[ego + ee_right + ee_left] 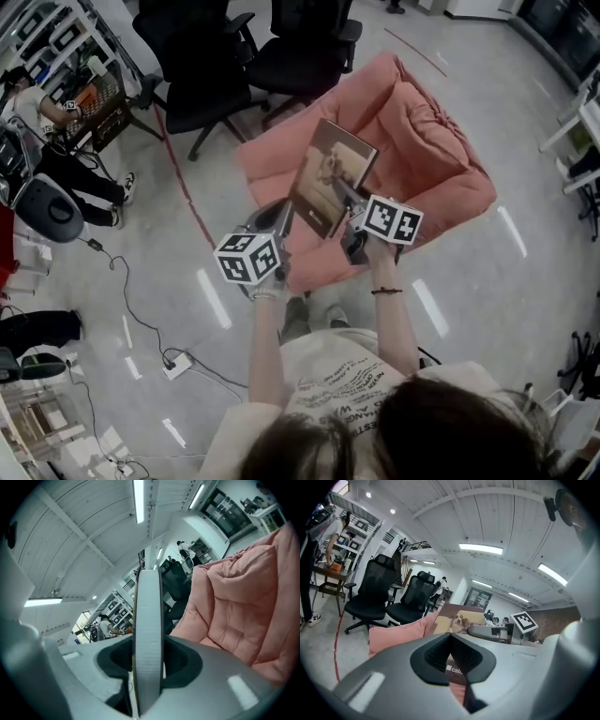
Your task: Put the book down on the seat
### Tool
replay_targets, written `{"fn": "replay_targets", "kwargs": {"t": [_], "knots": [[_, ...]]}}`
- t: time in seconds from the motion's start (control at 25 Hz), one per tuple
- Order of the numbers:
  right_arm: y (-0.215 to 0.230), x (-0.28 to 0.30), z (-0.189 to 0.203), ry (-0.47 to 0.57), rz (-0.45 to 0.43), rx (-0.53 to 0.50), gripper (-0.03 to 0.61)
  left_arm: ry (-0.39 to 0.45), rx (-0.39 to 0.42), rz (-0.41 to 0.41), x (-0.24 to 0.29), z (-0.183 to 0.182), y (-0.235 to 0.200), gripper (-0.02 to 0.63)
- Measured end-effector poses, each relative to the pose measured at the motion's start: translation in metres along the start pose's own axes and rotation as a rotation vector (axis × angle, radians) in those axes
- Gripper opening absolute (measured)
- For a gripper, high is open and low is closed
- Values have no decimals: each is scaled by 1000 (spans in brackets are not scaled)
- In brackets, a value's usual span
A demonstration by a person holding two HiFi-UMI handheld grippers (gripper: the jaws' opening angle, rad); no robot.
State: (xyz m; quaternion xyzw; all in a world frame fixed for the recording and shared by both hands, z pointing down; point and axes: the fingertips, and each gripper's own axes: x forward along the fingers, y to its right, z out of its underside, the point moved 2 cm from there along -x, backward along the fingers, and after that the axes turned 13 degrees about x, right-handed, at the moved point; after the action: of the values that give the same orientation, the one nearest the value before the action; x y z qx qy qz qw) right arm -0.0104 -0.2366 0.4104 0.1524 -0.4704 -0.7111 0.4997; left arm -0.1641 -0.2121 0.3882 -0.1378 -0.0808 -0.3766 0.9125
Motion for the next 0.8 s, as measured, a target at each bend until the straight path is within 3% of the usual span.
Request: {"fn": "replay_targets", "kwargs": {"t": [0.48,0.8], "knots": [[32,87,-10,94,117,114,149,-132,-10,191,73,12,-79,0],[56,112,-26,127,141,156,149,-204,-3,274,106,30,-95,0]]}}
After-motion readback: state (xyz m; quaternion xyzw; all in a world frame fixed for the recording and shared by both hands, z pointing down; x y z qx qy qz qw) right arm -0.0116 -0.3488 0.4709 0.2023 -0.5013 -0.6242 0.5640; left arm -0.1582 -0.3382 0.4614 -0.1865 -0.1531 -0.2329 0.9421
